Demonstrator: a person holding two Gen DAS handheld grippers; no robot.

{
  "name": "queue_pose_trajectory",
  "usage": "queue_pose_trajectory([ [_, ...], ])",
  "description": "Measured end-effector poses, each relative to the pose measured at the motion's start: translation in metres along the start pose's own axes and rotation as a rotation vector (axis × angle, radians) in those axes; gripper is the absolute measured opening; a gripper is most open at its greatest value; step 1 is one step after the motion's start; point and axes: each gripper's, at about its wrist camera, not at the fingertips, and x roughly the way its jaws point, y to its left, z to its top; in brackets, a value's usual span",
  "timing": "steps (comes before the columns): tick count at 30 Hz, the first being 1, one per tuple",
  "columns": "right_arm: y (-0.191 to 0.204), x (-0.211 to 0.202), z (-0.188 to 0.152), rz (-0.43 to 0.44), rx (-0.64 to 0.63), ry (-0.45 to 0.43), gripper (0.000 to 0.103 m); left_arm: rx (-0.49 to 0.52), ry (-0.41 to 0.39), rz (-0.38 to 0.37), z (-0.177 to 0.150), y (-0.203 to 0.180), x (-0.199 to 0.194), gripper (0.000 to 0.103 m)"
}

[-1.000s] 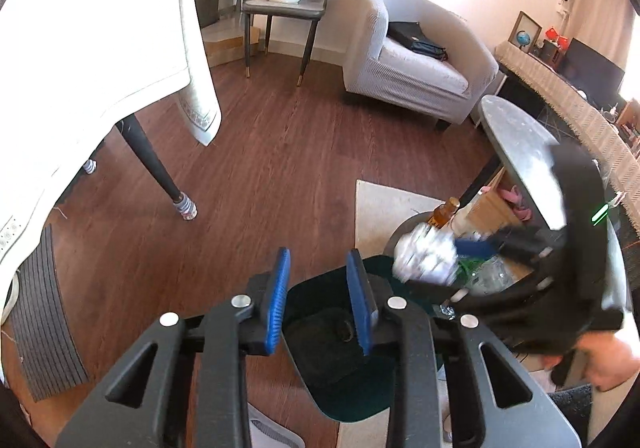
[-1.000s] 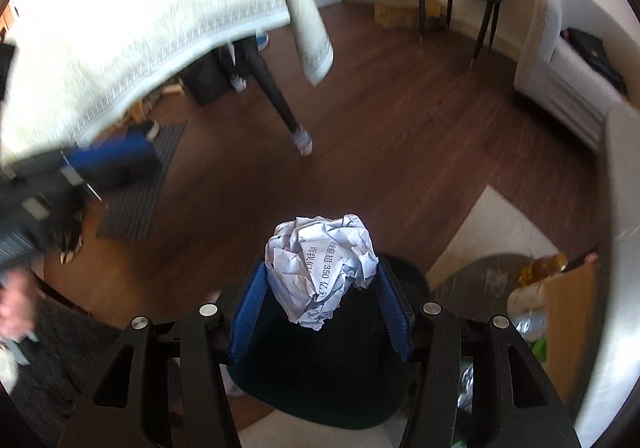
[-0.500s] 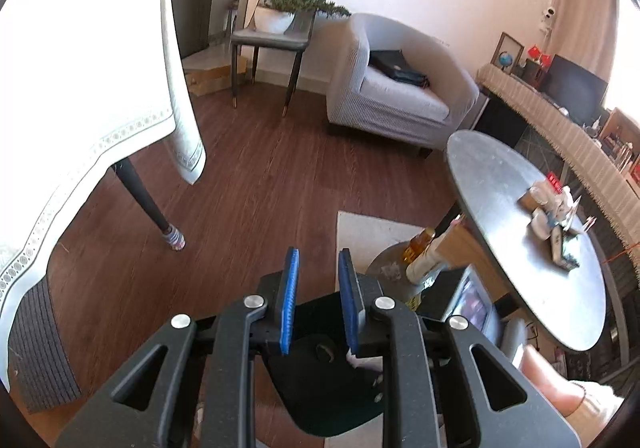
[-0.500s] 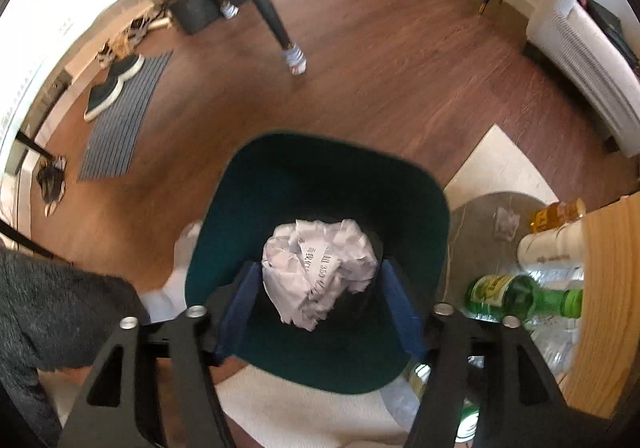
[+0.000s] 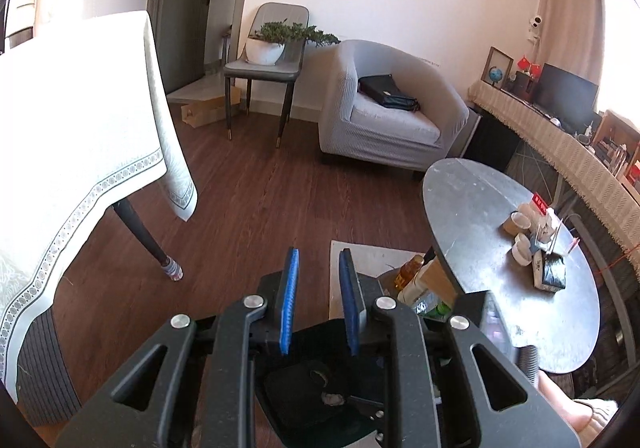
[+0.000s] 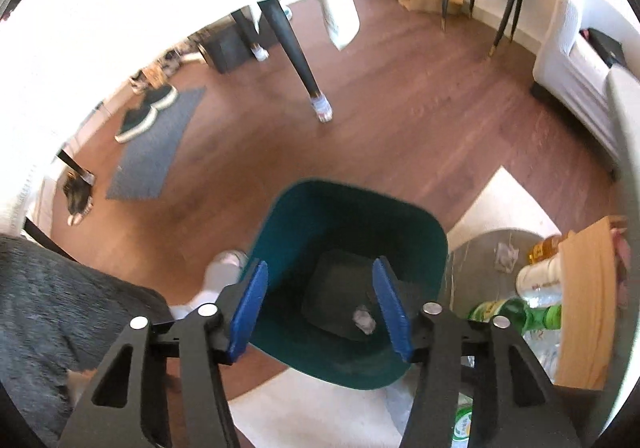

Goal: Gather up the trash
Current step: 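Grasp the black Face tissue pack with the left tool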

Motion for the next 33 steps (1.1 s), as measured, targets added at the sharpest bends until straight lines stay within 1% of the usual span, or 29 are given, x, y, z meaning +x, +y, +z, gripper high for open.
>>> queue_pose_trajectory([
  [3, 0.002, -0.030, 0.003, 0.023, 0.001, -0.068, 0.047, -0.012, -0.032, -0.010, 0.006, -0.003, -0.006, 0.036],
  [4, 0.001, -0.038, 0.003, 0.024, -0.002, -0.086, 0.046, -0.014, -0.045, -0.012, 0.008, -0.005, -0.009, 0.036],
  [7, -0.002, -0.066, 0.004, 0.023, -0.002, -0.151, 0.045, -0.027, -0.073, -0.017, 0.012, -0.010, -0.011, 0.045],
  [9, -0.005, -0.081, 0.004, 0.003, 0.001, -0.186, 0.042, -0.032, -0.072, -0.019, 0.014, -0.013, -0.010, 0.049],
  [12, -0.022, -0.105, 0.000, -0.043, 0.026, -0.240, 0.039, -0.027, -0.061, -0.028, 0.013, -0.024, -0.003, 0.052],
  [19, -0.073, -0.159, -0.020, -0.145, 0.109, -0.333, 0.039, 0.026, -0.039, -0.085, 0.008, -0.067, 0.013, 0.063],
  [22, -0.094, -0.184, -0.033, -0.182, 0.151, -0.379, 0.039, 0.050, -0.008, -0.118, 0.002, -0.089, 0.025, 0.066],
  [24, -0.109, -0.201, -0.041, -0.208, 0.178, -0.409, 0.039, 0.069, 0.014, -0.148, -0.004, -0.108, 0.033, 0.075],
  [25, -0.117, -0.211, -0.047, -0.225, 0.193, -0.424, 0.039, 0.080, 0.022, -0.153, -0.006, -0.115, 0.037, 0.076],
  [27, -0.134, -0.226, -0.058, -0.246, 0.222, -0.446, 0.039, 0.103, 0.039, -0.185, -0.012, -0.135, 0.045, 0.083],
  [29, -0.147, -0.235, -0.070, -0.264, 0.248, -0.457, 0.039, 0.130, 0.047, -0.206, -0.019, -0.154, 0.051, 0.086],
  [30, -0.155, -0.239, -0.077, -0.266, 0.263, -0.461, 0.040, 0.140, 0.050, -0.211, -0.022, -0.161, 0.054, 0.088],
  [33, -0.167, -0.247, -0.095, -0.283, 0.296, -0.469, 0.053, 0.163, 0.070, -0.237, -0.030, -0.187, 0.066, 0.090],
])
